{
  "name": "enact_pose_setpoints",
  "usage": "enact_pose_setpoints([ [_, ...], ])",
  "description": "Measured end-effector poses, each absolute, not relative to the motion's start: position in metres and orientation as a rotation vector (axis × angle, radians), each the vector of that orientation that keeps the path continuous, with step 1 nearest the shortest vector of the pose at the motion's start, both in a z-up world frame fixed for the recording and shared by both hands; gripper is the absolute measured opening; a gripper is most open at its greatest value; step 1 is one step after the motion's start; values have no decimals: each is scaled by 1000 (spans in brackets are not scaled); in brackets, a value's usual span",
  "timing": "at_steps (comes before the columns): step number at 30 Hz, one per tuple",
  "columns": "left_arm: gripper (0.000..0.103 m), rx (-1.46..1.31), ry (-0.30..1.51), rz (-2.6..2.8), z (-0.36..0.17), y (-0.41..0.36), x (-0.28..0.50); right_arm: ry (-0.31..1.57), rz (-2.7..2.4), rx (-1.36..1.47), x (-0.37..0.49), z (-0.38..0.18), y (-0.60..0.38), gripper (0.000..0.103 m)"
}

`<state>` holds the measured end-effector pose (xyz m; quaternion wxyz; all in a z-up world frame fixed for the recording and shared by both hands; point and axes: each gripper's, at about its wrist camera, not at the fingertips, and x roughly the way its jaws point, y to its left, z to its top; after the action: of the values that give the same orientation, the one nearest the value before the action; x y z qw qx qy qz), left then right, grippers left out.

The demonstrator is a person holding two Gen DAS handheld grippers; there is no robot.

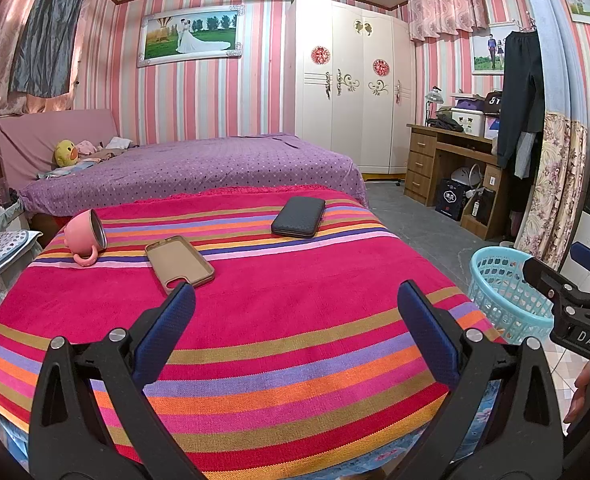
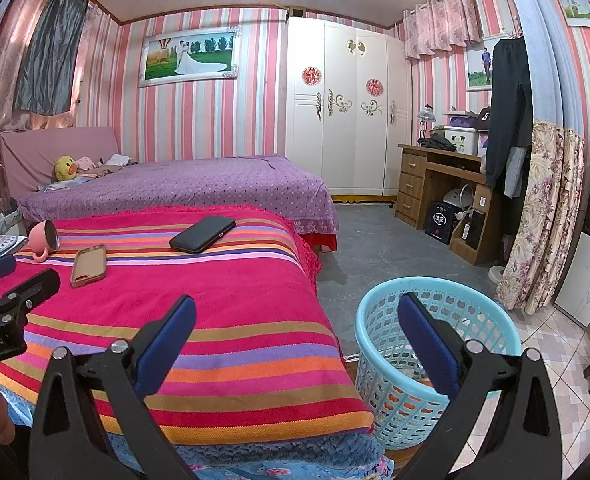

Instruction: Collect trash

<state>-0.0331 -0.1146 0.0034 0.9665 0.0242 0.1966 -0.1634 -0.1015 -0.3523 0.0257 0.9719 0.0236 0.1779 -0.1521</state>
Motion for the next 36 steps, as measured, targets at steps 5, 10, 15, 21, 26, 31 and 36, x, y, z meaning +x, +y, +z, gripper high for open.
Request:
enact_pose_setpoints([
  [5, 98, 50, 397, -331, 3, -114, -33, 359, -307, 48, -101, 26, -352, 98],
  [10, 98, 48, 395, -330, 4, -114, -32, 358, -307, 48, -102, 25, -352, 98],
  [15, 98, 49, 396, -330, 4, -114, -33, 358, -306, 48, -101, 25, -352, 98],
  [21, 98, 48, 395, -330, 5, -113, -31, 358, -308, 46, -101, 26, -353, 98],
  [26, 98, 48, 394, -329, 5, -113, -32, 358, -308, 47, -102, 26, -352, 98],
  [31, 98, 48, 394, -329, 5, -113, -32, 359, -307, 46, -102, 25, -352, 98],
  [36, 98, 49, 393, -329, 5, -113, -31, 358, -308, 45, -101, 25, -352, 98],
])
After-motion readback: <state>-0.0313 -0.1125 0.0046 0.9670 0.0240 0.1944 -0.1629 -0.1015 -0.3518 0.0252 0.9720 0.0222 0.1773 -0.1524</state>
